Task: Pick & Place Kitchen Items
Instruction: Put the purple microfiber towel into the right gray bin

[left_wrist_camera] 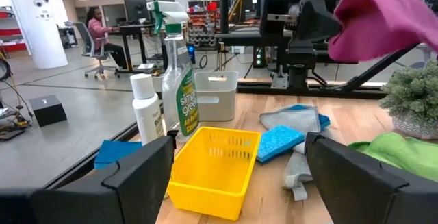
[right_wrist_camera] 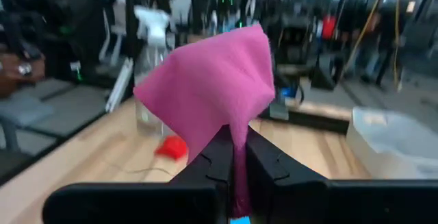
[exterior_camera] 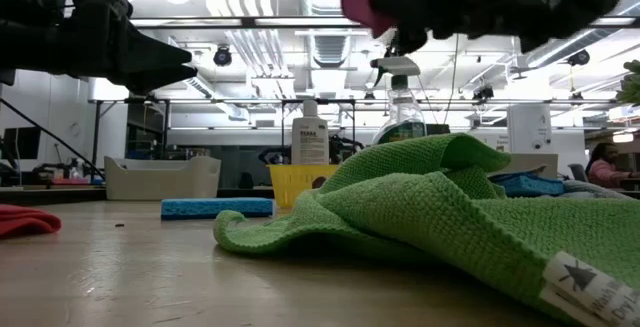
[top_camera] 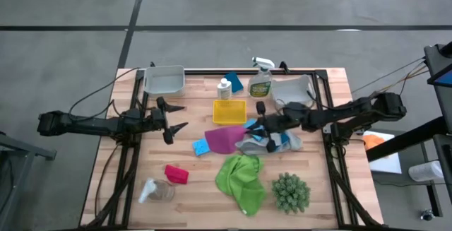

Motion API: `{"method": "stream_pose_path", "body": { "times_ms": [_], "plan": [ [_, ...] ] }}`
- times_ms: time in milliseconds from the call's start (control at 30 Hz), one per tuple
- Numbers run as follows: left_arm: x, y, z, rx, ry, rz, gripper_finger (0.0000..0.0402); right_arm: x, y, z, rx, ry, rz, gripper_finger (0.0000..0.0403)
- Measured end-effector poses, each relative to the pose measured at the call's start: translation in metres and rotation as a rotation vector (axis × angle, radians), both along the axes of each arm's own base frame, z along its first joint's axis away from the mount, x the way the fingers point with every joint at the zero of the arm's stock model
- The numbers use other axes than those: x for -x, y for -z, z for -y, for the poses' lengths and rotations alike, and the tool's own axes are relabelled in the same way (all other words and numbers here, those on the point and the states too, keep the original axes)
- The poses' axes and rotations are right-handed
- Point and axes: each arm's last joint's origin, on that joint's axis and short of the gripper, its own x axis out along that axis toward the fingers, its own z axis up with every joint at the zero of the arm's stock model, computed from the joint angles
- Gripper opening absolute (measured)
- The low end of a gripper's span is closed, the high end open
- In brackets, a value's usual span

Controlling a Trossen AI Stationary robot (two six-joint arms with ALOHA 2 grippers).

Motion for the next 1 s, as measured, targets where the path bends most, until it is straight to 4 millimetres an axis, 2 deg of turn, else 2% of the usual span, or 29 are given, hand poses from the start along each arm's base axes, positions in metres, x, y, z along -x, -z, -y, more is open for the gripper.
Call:
{"method": "stream_pose_path", "body": {
  "times_ms": [200, 467, 733, 1000],
  "plan": [
    [0.0, 0.0, 0.0, 0.0, 0.0, 0.003, 0.0331, 0.022, 0.013, 0.0, -0.022, 0.002, 0.076, 0.0018],
    [0.0, 0.0, 0.0, 0.001, 0.003, 0.003, 0.0331, 0.049, 0.008, 0.002, -0.025, 0.086, 0.101, 0.0018],
    [0.0, 0.0, 0.0, 0.001, 0.011, 0.0, 0.0331, 0.084, 0.009, 0.008, -0.072, 0.361, -0.052, 0.0018],
    [0.0, 0.0, 0.0, 0.002, 0.011, -0.001, 0.0331, 0.115, -0.012, 0.015, -0.108, 0.637, -0.214, 0.0018]
  ]
}}
